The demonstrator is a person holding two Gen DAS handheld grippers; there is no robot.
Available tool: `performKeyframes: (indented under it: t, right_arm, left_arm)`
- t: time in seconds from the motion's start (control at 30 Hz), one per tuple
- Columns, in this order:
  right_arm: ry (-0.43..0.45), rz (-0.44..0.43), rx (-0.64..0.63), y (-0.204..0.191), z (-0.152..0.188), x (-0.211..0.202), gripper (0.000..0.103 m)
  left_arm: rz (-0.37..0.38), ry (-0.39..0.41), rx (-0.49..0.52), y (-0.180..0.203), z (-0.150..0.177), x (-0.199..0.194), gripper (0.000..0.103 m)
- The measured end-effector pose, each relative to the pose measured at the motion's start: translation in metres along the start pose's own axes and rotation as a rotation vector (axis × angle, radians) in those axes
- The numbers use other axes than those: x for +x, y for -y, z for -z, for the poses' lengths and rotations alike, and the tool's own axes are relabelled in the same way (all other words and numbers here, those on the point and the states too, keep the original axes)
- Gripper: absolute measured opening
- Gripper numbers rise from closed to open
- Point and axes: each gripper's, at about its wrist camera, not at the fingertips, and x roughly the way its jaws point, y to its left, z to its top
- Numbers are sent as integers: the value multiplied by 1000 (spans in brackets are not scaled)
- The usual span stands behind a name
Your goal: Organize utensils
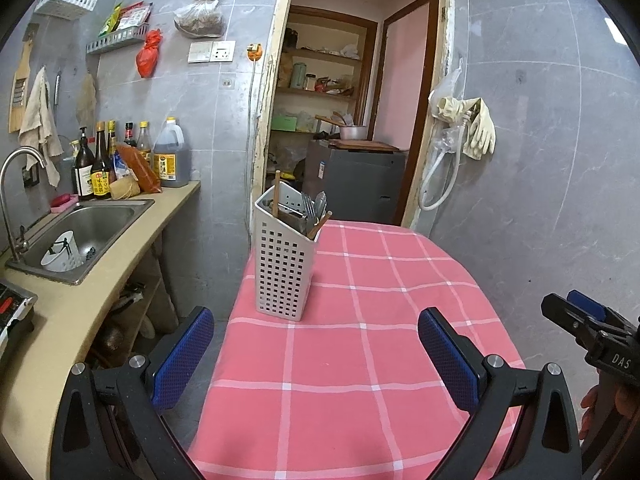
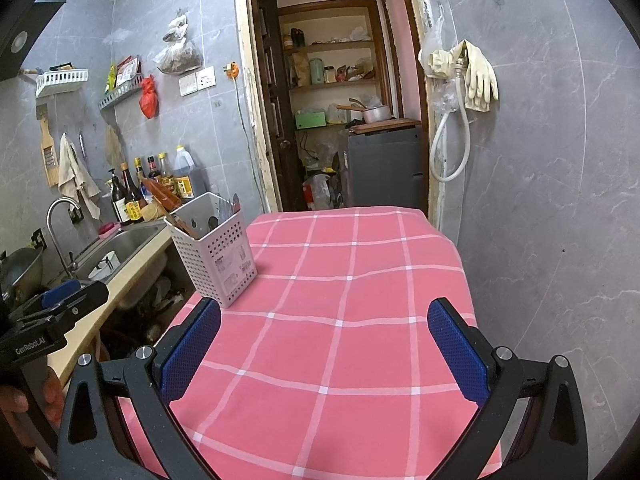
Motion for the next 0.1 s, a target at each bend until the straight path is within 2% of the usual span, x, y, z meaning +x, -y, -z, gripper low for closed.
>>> performKeyframes:
  t: [0.1]
  right_arm:
    - [-7,1,5,5,1,6,102]
  left_arm:
    - [-7,-6,-4,0,1,2,103]
